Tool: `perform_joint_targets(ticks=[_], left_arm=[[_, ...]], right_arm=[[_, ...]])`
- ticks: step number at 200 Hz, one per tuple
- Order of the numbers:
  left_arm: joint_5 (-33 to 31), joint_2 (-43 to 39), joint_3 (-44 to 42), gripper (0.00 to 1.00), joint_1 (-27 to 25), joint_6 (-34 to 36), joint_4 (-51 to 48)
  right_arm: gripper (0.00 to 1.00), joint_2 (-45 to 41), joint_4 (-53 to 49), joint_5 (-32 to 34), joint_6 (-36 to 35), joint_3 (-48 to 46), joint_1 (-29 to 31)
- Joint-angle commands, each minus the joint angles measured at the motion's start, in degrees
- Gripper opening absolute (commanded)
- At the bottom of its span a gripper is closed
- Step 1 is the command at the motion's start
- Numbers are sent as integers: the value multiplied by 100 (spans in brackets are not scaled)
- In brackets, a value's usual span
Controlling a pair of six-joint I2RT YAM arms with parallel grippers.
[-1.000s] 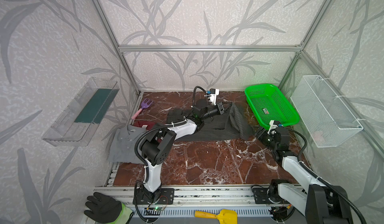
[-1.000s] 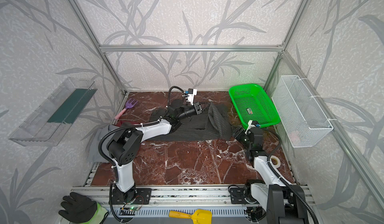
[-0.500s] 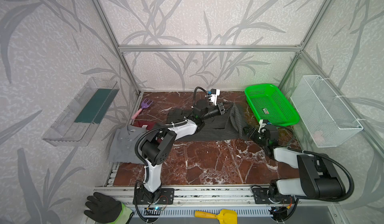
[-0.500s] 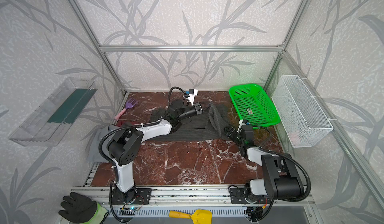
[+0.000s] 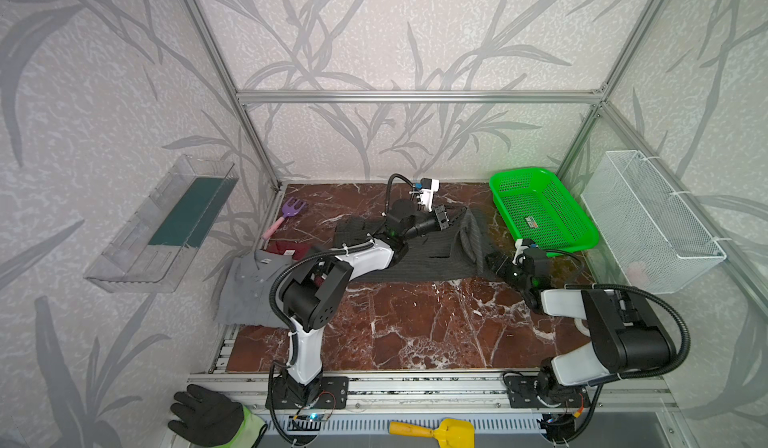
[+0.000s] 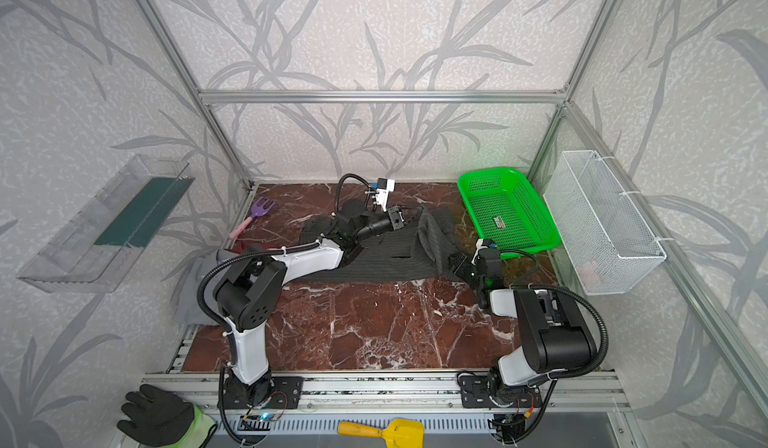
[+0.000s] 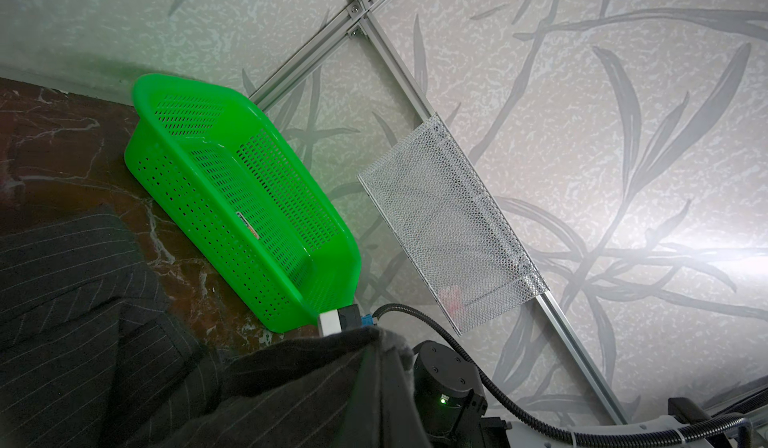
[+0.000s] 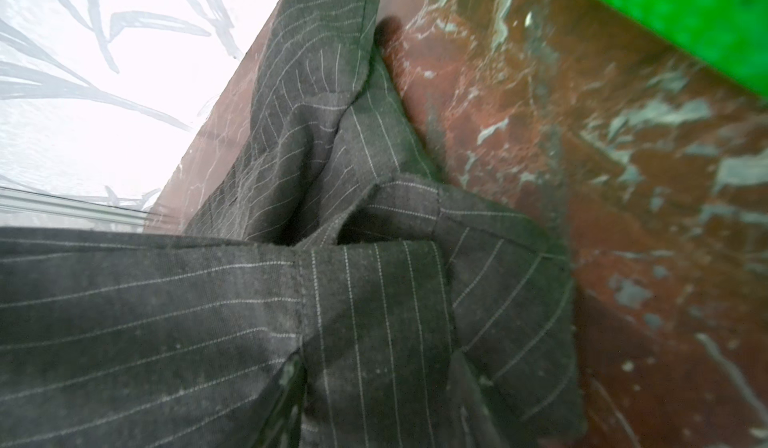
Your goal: Fold and stack the long sleeve shirts
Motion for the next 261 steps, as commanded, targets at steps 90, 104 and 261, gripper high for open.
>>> perform_joint_targets(ticks=[90,104,261], left_arm=[[105,-109,-53,0,-5,67,311],[99,-104,-77,0,-4,87,299],[108,-49,-22,0,-3,245,69]], right_arm=[[57,358,-505,197,9,340,144],[55,515,-356,109,106,322,144],[19,-1415,-2293,1022,-910,686,188]])
